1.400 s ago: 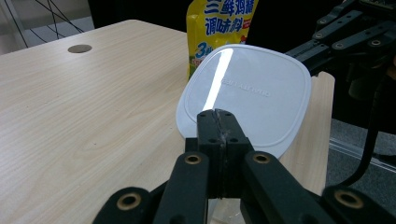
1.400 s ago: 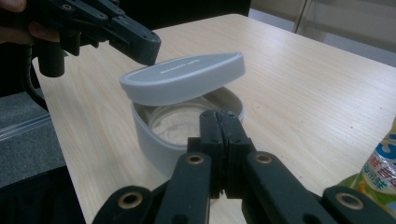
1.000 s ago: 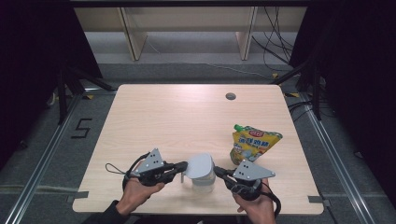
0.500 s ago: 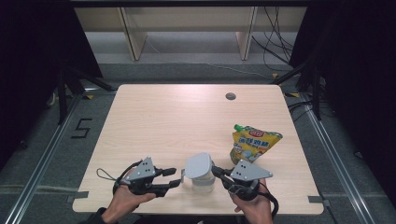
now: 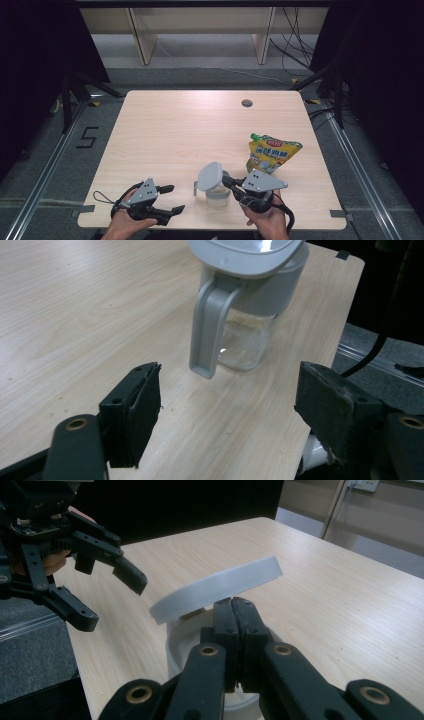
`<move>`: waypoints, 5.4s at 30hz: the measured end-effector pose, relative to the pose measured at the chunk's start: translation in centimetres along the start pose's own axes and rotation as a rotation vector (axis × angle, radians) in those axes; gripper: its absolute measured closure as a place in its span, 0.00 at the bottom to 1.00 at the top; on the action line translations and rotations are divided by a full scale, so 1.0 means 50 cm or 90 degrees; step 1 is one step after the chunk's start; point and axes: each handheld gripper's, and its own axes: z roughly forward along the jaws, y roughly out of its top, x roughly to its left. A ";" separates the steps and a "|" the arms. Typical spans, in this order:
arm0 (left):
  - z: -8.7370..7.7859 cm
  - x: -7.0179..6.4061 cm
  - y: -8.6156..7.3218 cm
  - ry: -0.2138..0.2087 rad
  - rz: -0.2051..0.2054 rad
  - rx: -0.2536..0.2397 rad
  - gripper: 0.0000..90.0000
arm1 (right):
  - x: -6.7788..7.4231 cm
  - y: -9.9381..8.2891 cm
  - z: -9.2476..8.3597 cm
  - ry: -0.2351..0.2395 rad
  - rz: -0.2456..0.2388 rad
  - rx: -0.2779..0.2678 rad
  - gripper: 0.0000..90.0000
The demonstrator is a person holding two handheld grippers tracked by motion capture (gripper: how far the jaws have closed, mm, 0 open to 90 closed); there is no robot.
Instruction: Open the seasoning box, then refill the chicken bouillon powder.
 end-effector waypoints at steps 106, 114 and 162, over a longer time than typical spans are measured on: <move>-0.008 0.006 -0.046 0.036 -0.031 0.020 0.18 | -0.239 -0.203 -0.127 -0.173 0.164 0.006 0.18; -0.010 0.008 -0.045 0.035 -0.021 0.016 0.18 | -0.257 -0.200 -0.113 -0.176 0.137 -0.014 0.18; -0.009 0.006 -0.046 0.035 -0.037 0.021 0.18 | -0.286 -0.190 -0.051 -0.127 0.112 -0.079 0.35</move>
